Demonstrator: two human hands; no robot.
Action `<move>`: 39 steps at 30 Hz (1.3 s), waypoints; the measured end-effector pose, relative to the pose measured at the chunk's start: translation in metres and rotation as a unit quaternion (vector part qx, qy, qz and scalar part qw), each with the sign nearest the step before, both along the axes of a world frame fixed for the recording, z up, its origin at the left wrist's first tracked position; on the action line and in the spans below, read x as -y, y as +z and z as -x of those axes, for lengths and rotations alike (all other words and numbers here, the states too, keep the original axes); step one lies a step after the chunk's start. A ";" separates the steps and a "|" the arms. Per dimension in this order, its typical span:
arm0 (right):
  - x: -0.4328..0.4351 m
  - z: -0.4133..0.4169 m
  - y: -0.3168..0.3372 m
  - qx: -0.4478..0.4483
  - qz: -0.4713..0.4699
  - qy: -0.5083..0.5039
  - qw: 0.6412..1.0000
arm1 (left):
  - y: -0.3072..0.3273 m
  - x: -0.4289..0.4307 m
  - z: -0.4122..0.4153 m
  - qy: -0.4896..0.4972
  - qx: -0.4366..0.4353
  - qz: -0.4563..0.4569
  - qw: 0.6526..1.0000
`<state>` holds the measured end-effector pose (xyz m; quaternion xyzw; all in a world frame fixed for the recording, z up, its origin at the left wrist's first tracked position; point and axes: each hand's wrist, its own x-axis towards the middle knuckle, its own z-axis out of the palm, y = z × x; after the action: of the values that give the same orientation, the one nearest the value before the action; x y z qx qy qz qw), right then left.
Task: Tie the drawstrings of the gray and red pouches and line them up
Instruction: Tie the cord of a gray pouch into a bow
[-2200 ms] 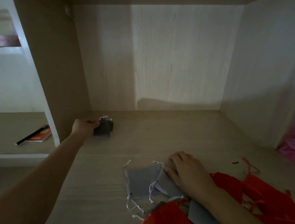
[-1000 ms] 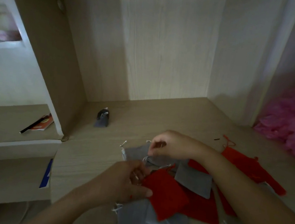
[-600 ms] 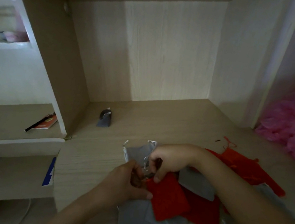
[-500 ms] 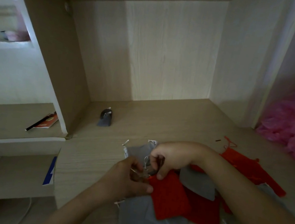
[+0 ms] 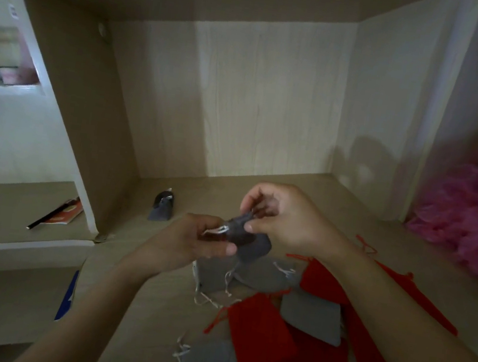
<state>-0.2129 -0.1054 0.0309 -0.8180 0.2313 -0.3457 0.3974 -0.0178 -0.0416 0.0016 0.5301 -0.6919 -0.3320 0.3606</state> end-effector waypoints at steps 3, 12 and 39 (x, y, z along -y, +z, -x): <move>0.006 0.006 0.003 0.054 0.020 -0.025 0.998 | 0.009 0.010 0.009 0.007 -0.029 0.038 0.999; 0.030 0.015 -0.007 -0.011 0.117 -0.212 0.970 | 0.009 0.042 0.051 0.111 -0.145 0.174 0.968; 0.036 0.016 -0.021 -0.041 0.061 -0.210 0.975 | -0.024 0.057 -0.021 0.215 -0.086 0.160 0.960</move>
<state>-0.2285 -0.1411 0.0096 -0.7872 0.3924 -0.4013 0.2557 0.0031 -0.0987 -0.0227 0.5712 -0.5723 -0.1762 0.5613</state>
